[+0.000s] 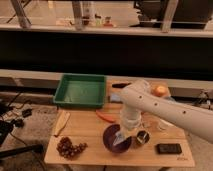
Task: Wipe purple bowl with towel
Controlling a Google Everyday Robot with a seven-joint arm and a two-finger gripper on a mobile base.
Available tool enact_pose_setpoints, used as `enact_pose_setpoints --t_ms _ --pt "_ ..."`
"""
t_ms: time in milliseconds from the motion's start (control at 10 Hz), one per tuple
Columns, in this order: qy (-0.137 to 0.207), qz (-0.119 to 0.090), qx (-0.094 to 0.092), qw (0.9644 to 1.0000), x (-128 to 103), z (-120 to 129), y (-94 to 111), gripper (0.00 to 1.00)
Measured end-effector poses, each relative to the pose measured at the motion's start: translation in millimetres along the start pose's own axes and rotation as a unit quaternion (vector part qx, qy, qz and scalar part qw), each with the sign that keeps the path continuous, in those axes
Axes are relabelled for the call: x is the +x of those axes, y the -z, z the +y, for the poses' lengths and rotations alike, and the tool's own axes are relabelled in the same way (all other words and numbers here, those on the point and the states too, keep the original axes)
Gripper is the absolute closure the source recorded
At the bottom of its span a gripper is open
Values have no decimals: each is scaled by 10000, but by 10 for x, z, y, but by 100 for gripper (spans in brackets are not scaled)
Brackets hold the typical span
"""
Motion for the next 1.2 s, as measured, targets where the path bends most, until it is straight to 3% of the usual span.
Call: enact_pose_setpoints --t_ms 300,600,800,1200 --pt "295 -91 80 9995 -421 -324 -63 86" --pt "556 -248 126 9981 -725 -434 -104 86" --pt "598 -312 163 9976 -745 -339 -78 86" --pt "367 -365 315 9982 -481 34 83 86"
